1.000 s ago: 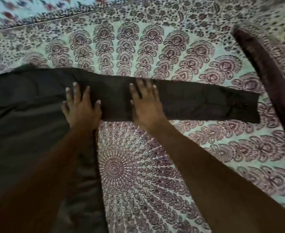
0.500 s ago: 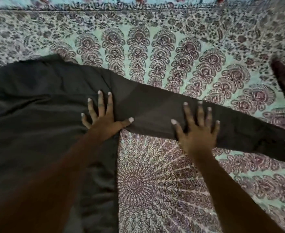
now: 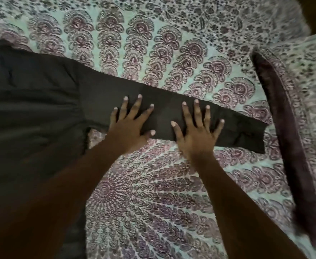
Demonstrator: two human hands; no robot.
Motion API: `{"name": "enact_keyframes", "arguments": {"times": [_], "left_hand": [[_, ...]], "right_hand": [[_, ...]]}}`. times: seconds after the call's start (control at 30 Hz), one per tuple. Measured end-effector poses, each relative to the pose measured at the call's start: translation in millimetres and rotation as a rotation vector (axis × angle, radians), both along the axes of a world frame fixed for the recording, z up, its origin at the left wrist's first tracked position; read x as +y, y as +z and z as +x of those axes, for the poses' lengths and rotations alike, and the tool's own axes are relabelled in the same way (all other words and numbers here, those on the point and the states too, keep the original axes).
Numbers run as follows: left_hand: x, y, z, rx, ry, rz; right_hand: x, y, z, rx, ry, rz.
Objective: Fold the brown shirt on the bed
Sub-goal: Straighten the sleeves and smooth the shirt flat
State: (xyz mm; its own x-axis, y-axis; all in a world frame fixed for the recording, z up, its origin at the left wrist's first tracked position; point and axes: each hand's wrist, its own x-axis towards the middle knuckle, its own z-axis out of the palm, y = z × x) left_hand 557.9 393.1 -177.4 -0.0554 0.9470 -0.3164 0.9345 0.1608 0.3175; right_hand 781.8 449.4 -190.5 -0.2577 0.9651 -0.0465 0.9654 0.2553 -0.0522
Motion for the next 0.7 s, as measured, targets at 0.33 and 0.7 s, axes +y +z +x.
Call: {"name": "enact_keyframes", "arguments": {"times": [0.33, 0.7], "left_hand": [[19.8, 4.0, 54.7, 0.085, 0.095, -0.189], [30.9, 19.9, 48.5, -0.096, 0.109, -0.343]], "right_hand": [[24.5, 18.0, 152.1, -0.033, -0.238, -0.130], [29.0, 25.7, 105.8, 0.003, -0.366, -0.130]]}}
